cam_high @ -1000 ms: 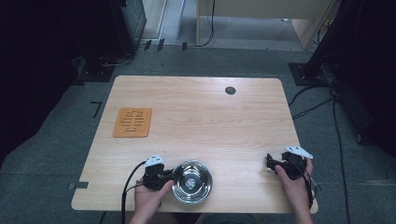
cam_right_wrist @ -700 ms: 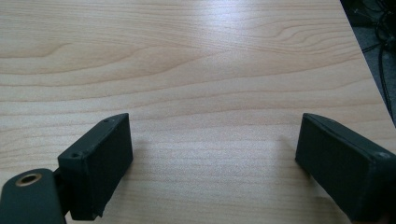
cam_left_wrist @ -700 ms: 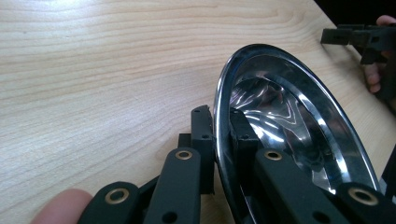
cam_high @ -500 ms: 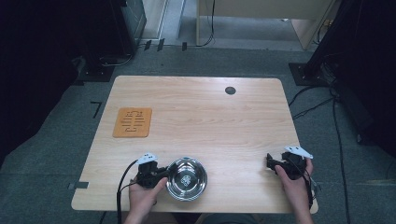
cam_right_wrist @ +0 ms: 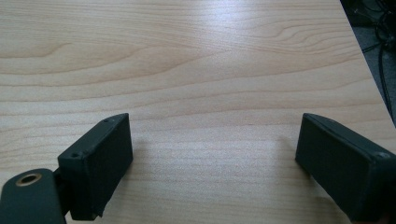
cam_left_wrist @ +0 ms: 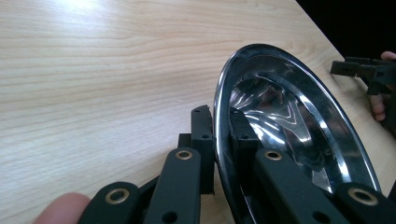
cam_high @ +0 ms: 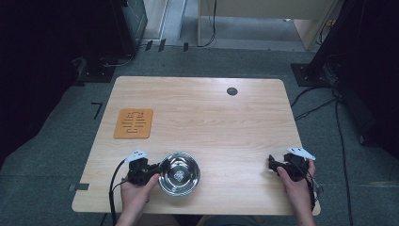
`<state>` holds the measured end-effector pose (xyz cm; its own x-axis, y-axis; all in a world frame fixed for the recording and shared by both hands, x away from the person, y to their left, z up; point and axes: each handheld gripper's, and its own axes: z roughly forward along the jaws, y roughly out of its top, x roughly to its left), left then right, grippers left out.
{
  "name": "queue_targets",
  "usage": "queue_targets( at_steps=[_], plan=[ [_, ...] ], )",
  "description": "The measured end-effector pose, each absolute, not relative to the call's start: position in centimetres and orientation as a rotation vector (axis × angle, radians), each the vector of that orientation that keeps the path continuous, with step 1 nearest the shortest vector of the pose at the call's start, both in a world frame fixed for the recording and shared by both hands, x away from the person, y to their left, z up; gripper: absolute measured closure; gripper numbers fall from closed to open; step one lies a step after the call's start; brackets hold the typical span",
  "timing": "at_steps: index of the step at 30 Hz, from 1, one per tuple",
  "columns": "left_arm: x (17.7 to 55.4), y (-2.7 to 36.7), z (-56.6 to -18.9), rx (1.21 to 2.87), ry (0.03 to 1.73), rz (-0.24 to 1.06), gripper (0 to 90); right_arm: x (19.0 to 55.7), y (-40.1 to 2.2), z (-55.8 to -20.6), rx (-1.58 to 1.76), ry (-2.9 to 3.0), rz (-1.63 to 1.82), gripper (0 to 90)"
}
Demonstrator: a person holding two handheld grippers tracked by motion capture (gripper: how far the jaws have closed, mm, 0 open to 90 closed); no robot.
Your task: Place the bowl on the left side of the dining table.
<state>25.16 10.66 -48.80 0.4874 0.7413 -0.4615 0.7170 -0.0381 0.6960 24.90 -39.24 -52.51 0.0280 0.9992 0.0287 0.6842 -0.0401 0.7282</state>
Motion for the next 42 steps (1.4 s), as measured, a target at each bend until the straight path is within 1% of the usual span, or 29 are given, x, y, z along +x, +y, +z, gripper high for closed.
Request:
queue_targets(
  at_steps=[23,32,42],
  plan=[
    [26.9,14.9,-47.4,1.657,1.314,0.097,84.6,24.9,-39.2,-52.5,1.779,1.709,0.769,10.4],
    [27.6,16.1,-47.3,1.599,1.331,0.104,84.6,24.9,-39.2,-52.5,1.779,1.709,0.769,10.4],
    [28.7,17.7,-47.0,1.568,1.370,0.149,84.6,24.9,-39.2,-52.5,1.779,1.709,0.769,10.4]
  ],
)
